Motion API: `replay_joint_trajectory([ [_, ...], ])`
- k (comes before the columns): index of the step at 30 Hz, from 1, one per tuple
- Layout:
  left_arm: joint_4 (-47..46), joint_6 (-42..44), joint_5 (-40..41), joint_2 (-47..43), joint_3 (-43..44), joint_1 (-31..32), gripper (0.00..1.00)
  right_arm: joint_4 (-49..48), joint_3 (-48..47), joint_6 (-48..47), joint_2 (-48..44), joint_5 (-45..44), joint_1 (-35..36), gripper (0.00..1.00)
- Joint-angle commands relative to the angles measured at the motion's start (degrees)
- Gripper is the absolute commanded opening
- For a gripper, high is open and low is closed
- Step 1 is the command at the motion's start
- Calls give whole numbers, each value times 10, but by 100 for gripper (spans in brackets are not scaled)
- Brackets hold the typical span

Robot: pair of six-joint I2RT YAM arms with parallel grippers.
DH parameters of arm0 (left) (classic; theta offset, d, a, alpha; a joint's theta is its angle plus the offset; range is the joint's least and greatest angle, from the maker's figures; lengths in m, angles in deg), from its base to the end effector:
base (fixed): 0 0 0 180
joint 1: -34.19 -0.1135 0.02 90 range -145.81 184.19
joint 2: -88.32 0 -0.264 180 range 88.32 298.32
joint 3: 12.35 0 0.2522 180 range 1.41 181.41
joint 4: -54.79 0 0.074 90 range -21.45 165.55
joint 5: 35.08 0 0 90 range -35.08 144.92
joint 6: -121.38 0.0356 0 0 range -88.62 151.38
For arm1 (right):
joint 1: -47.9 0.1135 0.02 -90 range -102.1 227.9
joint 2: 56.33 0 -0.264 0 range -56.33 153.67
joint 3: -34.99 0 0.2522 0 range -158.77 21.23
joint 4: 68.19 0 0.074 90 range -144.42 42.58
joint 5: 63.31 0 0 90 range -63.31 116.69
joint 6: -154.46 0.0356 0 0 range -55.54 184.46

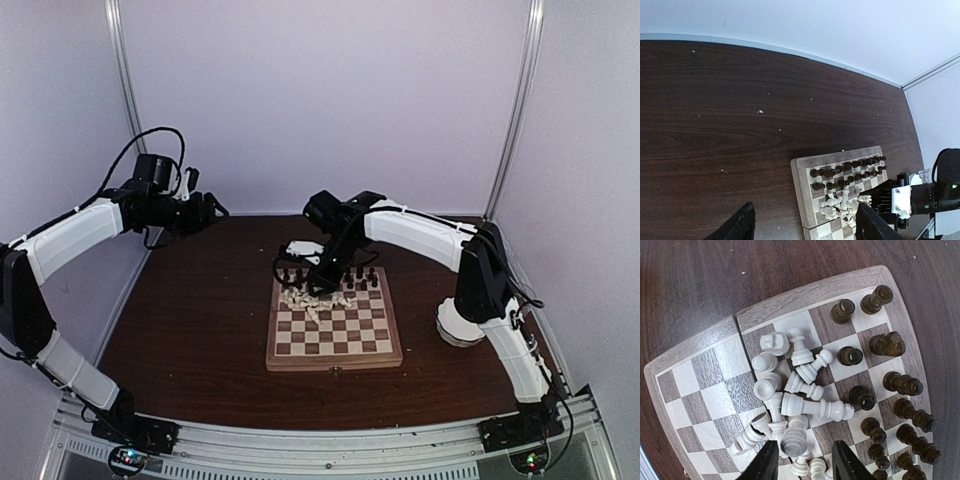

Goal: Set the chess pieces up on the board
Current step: Pick up the king from the chessboard.

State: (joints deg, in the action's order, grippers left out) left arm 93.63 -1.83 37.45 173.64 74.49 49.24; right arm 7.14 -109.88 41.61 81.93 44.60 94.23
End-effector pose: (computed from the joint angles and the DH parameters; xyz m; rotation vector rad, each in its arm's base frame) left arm 0.3221 -0.0977 0.3179 -0.1902 2.2992 -0.7882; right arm 0.3419 0.3740 0.2178 -1.6537 2.2525 0.5377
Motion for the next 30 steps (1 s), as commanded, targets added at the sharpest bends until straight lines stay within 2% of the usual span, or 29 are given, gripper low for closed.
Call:
replay_joint_trajectory([
  [1, -30, -7, -11, 4, -7, -4, 69, 8, -18, 7, 10, 2, 4, 32],
  [4, -31, -9, -13, 8, -7, -4, 68, 13, -23, 7, 16, 11, 4, 22],
  [12, -31, -10, -18, 14, -7, -4, 68, 14, -30, 7, 18, 20, 4, 19],
  [19, -31, -10, -18, 15, -7, -4, 68, 18, -39, 8, 11, 22, 5, 7],
  [30, -32, -11, -20, 19, -7, -4, 68, 25, -31, -1, -34, -5, 3, 5],
])
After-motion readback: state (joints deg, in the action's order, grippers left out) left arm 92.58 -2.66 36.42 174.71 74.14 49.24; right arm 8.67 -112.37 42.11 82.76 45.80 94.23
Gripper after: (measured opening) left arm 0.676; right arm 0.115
